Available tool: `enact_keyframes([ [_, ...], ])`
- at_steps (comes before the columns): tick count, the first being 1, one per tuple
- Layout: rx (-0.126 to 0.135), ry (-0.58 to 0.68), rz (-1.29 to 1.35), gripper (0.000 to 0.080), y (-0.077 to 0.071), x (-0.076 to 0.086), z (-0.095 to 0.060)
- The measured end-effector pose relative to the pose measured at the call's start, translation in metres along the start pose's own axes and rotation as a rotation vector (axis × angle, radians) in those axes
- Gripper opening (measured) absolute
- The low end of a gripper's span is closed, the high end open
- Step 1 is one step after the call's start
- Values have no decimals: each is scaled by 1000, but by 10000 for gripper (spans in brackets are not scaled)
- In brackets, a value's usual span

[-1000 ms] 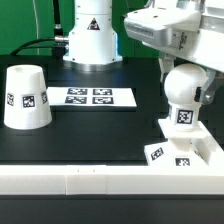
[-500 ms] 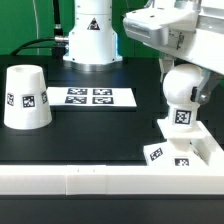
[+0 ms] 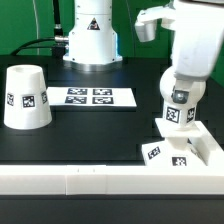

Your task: Assemble lamp

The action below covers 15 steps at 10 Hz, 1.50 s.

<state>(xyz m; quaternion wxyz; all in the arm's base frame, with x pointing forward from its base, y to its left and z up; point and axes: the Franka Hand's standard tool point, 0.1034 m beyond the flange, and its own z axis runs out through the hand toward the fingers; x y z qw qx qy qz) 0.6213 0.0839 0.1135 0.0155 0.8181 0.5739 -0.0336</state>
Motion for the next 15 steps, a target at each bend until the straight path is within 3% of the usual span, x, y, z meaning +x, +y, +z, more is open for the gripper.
enact_keyframes([
  [7,-1,10,482,577,0,3,0],
  [11,44,39,948,577,0,2,0],
  [15,47,31,1220,578,1,-1,-1],
])
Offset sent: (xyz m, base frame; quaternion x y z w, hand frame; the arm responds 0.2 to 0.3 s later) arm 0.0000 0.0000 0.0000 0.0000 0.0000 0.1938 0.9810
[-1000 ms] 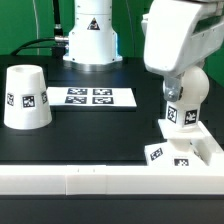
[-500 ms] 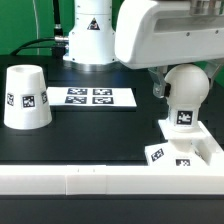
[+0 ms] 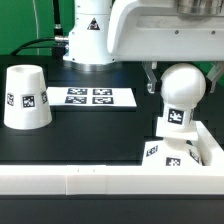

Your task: Assemble lamp

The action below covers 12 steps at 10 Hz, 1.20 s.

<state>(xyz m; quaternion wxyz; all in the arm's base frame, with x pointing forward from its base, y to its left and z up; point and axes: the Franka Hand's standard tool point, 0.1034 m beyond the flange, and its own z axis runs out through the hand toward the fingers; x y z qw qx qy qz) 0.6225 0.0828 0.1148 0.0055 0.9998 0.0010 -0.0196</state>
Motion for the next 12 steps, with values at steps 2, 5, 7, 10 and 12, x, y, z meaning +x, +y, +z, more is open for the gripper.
enact_keyframes([
  [2,-2,1,90,578,2,0,-1],
  [5,10,-1,290,578,7,-1,-2],
  [7,9,-3,333,578,7,-1,-1],
  [10,9,-2,318,692,6,-1,-2],
  [12,15,11,189,698,3,-16,-16],
])
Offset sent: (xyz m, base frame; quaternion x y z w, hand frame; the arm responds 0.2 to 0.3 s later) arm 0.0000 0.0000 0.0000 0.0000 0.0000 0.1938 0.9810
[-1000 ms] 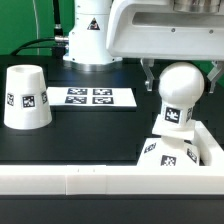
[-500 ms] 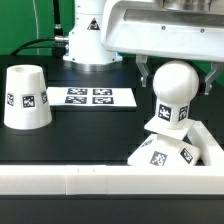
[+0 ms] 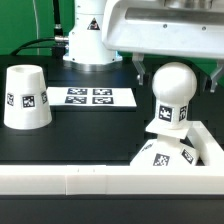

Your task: Assemble lamp

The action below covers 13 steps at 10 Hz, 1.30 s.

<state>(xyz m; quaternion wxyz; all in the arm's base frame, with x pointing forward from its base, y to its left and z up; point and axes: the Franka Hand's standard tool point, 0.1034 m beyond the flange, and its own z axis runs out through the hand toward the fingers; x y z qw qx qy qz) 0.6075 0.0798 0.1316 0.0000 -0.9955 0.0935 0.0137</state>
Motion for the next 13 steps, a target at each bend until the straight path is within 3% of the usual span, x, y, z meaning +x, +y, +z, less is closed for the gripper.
enact_keyframes([
  [1,10,7,-39,699,3,-9,-10],
  [3,10,15,-126,699,22,-24,-23],
  [4,9,14,-130,699,33,-32,-22],
  [10,9,12,-141,699,30,-31,-19],
  [11,12,21,-202,699,42,-36,-17],
  [13,23,10,-275,699,100,-71,-10],
])
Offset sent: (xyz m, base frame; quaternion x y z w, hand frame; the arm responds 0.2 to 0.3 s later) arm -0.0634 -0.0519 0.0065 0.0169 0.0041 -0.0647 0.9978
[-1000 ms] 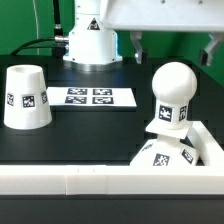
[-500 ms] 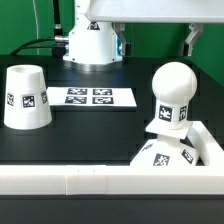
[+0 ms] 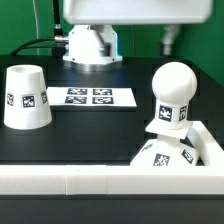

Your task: Assemble lamp

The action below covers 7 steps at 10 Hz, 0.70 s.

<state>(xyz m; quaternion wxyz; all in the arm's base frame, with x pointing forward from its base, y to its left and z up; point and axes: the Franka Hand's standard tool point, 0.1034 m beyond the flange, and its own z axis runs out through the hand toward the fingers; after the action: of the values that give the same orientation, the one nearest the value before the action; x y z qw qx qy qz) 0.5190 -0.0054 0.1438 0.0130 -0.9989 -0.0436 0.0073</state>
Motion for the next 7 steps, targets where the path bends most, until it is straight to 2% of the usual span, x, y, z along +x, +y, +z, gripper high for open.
enact_keyframes([
  [1,-2,-7,-8,699,20,-15,3],
  [2,-5,-9,-9,699,36,-23,7],
  [7,-5,-11,-10,699,36,-23,7],
])
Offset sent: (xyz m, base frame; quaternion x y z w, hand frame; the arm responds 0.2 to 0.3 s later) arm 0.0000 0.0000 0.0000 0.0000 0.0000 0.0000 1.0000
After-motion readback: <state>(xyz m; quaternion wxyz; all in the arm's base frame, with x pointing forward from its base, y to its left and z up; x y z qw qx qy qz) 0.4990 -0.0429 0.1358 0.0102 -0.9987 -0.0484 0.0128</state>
